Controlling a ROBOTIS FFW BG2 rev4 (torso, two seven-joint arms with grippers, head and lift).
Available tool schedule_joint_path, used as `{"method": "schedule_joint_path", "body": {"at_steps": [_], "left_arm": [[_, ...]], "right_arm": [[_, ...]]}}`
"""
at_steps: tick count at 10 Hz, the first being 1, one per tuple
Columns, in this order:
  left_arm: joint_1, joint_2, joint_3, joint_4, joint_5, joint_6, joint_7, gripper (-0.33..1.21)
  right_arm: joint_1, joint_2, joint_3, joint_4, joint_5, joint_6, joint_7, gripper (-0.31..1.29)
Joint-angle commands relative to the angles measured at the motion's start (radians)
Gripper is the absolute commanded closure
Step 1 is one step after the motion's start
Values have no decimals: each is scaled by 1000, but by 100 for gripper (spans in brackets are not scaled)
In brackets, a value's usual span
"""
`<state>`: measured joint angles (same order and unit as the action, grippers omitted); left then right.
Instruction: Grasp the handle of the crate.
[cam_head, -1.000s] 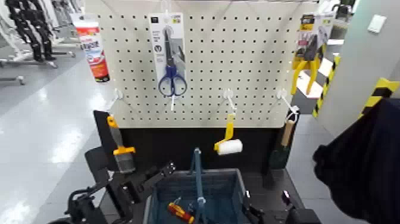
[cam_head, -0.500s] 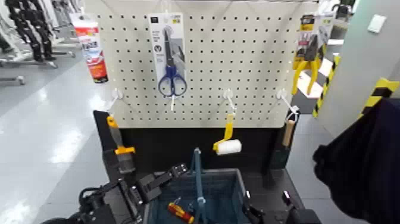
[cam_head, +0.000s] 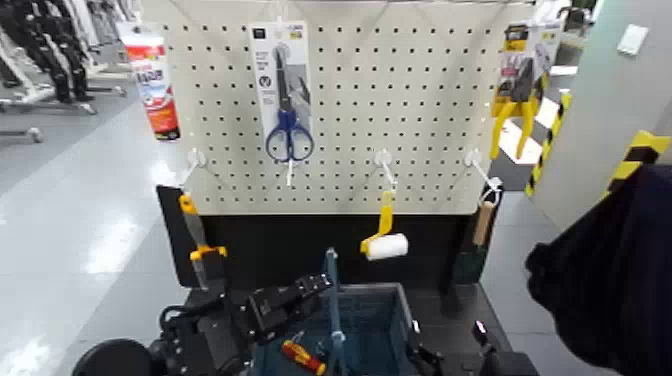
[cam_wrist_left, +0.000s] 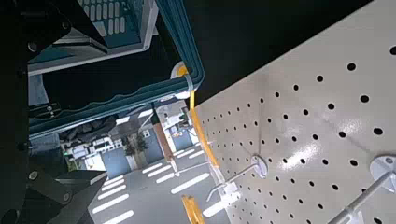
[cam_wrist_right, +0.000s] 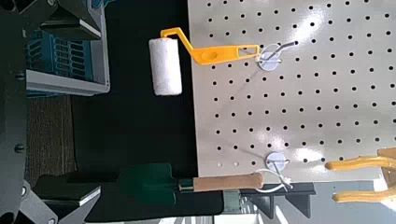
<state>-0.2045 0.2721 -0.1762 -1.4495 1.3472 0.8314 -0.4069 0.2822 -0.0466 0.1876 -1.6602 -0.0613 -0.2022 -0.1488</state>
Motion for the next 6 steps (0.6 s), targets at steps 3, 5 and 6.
{"method": "schedule_joint_path", "body": {"at_steps": [3, 5, 6], "left_arm": [[-42, 6, -54, 87, 115, 14, -26, 53], [-46, 4, -77, 110, 159, 15, -41, 89], [-46, 4, -80, 115, 161, 20, -43, 108]], "right_arm": [[0, 1, 1, 0, -2, -3, 0, 14], [-2, 1, 1, 2, -3, -3, 0, 14], [-2, -1, 3, 2, -6, -3, 0, 14]]}}
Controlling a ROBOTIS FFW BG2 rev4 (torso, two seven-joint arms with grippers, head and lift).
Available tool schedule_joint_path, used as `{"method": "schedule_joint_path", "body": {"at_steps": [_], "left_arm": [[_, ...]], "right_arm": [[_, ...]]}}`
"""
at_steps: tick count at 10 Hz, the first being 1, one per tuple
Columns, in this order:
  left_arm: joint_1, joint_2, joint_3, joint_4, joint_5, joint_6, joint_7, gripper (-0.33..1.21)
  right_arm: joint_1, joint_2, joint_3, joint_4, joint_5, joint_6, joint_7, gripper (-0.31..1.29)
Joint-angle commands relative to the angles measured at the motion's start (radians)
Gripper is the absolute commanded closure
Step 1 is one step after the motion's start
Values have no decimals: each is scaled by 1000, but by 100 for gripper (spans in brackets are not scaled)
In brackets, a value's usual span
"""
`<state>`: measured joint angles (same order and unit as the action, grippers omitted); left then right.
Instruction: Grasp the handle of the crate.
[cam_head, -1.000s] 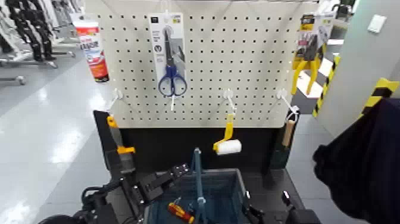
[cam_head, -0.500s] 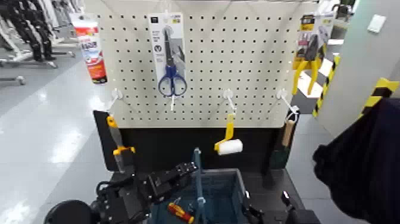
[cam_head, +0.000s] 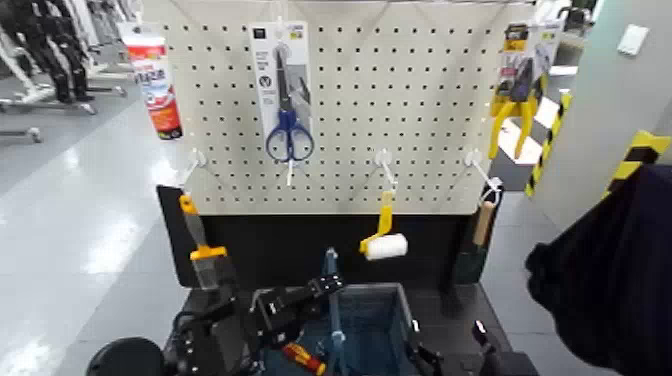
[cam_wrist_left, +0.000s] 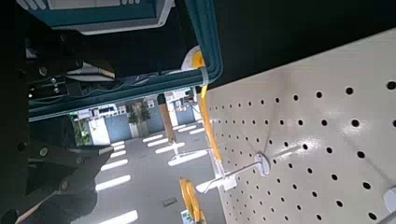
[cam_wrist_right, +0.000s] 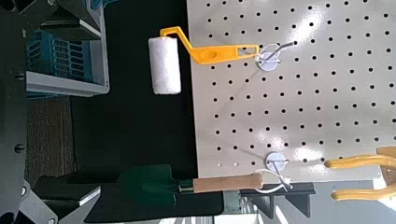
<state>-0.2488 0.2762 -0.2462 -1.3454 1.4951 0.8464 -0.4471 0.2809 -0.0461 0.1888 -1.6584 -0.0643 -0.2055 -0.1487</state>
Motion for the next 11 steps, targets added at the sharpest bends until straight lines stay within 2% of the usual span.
{"method": "schedule_joint_path", "body": {"at_steps": [1, 6, 8, 10, 11], "left_arm": [[2, -3, -10, 11, 13, 3, -2, 119], [25, -14, -10, -8, 24, -18, -4, 119], [59, -22, -7, -52, 53, -43, 13, 119], [108, -28, 25, -110, 60, -43, 39, 119], [143, -29, 47, -153, 82, -43, 82, 119]], "right_arm": [[0, -1, 1, 0, -3, -2, 0, 14], [0, -1, 1, 2, -5, 0, 0, 14], [1, -1, -2, 2, -3, 0, 0, 14], [1, -1, -3, 2, -3, -2, -2, 14], [1, -1, -5, 2, -2, -3, -2, 14]]}}
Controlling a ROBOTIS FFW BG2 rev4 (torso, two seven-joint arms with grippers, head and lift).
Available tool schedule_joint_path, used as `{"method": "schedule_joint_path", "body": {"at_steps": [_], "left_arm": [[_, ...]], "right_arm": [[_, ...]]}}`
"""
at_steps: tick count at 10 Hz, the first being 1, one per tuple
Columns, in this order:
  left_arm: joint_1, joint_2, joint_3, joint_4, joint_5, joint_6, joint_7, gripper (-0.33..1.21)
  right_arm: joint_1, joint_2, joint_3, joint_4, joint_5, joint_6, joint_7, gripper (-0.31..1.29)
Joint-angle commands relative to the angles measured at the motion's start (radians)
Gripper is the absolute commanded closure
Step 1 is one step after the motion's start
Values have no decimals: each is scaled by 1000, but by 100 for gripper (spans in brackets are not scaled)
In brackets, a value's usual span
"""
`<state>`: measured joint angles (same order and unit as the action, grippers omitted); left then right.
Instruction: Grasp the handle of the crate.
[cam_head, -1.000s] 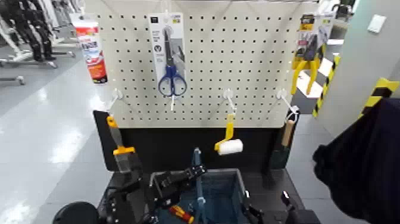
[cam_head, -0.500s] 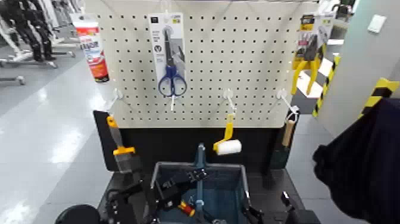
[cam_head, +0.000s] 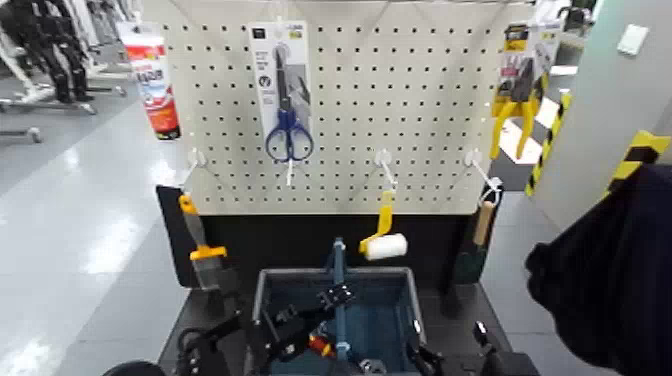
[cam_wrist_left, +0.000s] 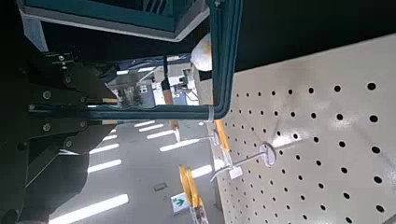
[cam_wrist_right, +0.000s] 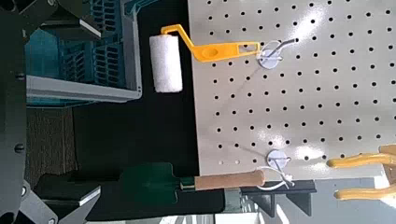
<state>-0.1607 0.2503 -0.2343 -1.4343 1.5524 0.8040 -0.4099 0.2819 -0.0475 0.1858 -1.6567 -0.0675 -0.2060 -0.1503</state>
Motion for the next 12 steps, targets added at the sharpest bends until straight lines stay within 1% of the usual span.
{"method": "schedule_joint_path", "body": {"at_steps": [1, 4, 6, 7, 12], "left_arm": [[89, -5, 46, -94, 55, 1, 72, 119], [148, -5, 66, -192, 118, -2, 132, 119], [165, 0, 64, -244, 144, 1, 137, 119], [175, 3, 66, -248, 161, 0, 140, 119], [210, -13, 82, -262, 178, -8, 145, 119]], "right_arm": [[0, 1, -2, 3, 3, -6, -3, 14], [0, 0, -2, 5, 3, -16, -8, 14], [-1, 0, -2, 5, 6, -18, -9, 14], [-1, 0, -2, 5, 6, -18, -11, 14], [2, 0, -3, 5, 12, -21, -11, 15]]}}
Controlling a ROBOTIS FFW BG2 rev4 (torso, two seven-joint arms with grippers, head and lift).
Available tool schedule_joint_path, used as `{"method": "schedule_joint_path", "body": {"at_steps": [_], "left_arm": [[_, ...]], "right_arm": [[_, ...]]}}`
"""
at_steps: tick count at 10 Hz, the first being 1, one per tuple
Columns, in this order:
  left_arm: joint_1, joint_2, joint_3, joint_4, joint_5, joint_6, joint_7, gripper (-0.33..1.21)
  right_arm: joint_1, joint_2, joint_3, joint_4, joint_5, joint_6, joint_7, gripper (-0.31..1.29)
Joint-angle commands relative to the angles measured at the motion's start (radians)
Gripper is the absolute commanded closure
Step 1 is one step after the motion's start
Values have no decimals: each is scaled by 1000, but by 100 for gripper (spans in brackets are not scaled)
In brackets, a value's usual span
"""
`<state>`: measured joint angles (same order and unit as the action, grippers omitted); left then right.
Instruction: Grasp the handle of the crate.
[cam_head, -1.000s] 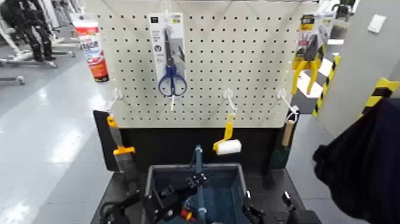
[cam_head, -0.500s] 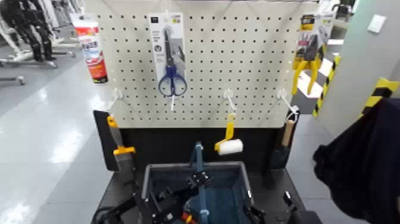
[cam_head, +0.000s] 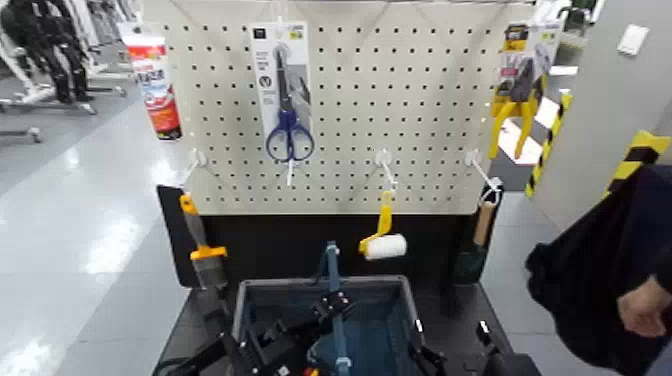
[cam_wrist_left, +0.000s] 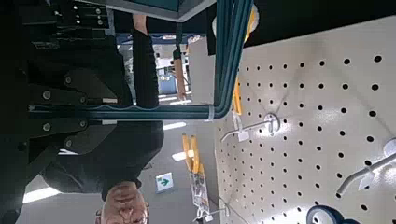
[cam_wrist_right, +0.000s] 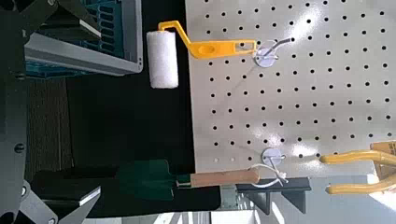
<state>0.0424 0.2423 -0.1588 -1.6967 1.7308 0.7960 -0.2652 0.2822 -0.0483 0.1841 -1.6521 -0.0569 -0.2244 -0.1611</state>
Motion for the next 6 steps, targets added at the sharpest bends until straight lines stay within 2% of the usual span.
{"method": "schedule_joint_path", "body": {"at_steps": [1, 6], "left_arm": [[8, -6, 9, 2, 0, 0, 0, 119], [10, -8, 9, 2, 0, 0, -2, 119]], "right_arm": [[2, 1, 0, -2, 6, -4, 0, 15], [0, -1, 2, -6, 14, 13, -2, 14]]}}
